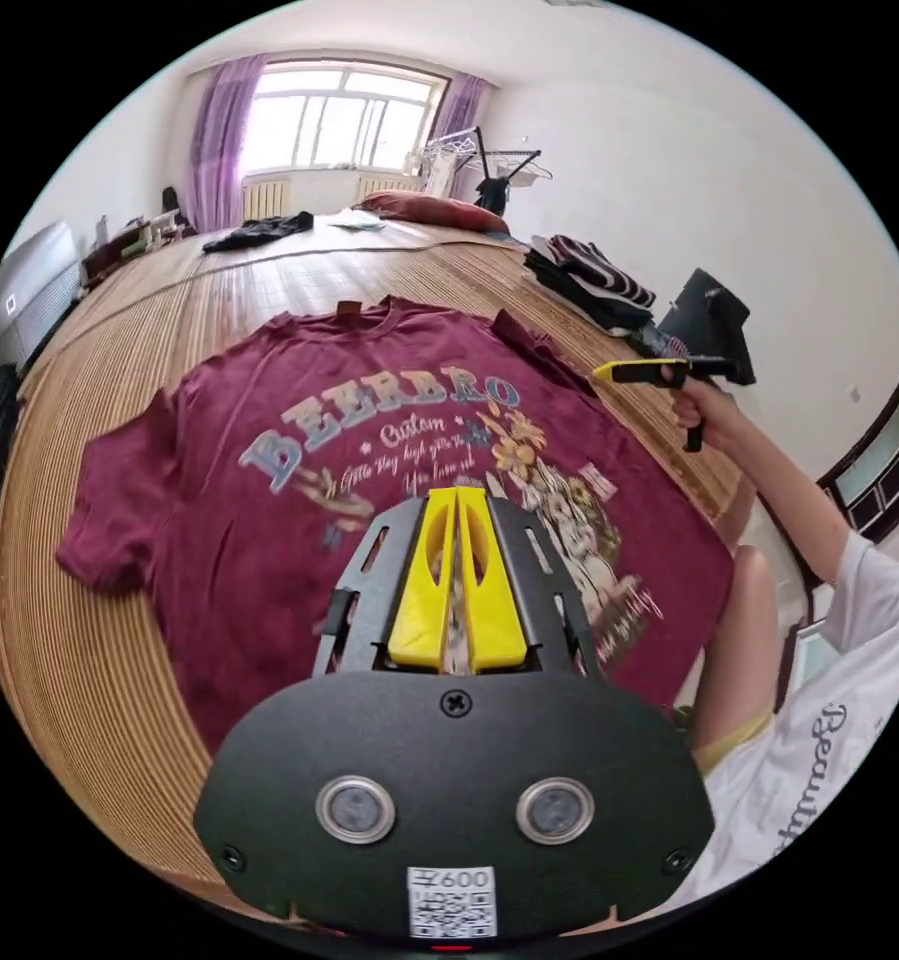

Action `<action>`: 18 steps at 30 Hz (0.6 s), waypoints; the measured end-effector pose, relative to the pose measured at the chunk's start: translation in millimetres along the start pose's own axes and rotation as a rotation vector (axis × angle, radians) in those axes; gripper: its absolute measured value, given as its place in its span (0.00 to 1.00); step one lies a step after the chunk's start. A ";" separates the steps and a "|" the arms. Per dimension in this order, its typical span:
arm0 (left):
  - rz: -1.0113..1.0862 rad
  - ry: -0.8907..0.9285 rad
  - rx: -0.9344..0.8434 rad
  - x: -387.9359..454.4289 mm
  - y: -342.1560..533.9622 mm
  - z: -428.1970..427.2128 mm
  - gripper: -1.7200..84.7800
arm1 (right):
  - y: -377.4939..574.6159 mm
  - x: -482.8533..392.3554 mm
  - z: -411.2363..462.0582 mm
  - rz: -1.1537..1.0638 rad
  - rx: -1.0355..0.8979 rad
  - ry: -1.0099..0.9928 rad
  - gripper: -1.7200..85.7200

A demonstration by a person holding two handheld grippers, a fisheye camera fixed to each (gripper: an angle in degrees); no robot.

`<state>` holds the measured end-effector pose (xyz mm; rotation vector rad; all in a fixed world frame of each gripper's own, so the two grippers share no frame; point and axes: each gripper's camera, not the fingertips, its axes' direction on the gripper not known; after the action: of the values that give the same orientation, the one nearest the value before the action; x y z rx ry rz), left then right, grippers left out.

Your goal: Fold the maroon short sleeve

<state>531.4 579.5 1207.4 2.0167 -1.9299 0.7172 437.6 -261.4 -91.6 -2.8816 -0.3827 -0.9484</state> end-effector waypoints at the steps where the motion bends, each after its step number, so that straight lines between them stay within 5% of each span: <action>1: 0.015 -0.052 0.008 9.3 -20.5 26.9 0.02 | -13.1 2.6 9.1 0.003 0.009 -0.001 0.01; 5: 0.007 -0.292 -0.147 25.3 -69.4 99.2 0.02 | -77.7 28.4 77.4 0.014 -0.095 0.124 0.01; 13: -0.072 -0.173 -0.118 11.4 -68.2 103.9 0.03 | -55.7 49.4 31.4 -0.081 -0.213 0.270 0.01; 18: -0.041 -0.228 -0.118 24.9 -68.9 107.4 0.03 | -25.9 8.7 -7.0 -0.182 -0.174 0.701 0.01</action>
<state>617.5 509.5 1139.7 2.1355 -1.9922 0.3673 433.5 -235.7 -80.8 -2.4382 -0.5102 -1.9975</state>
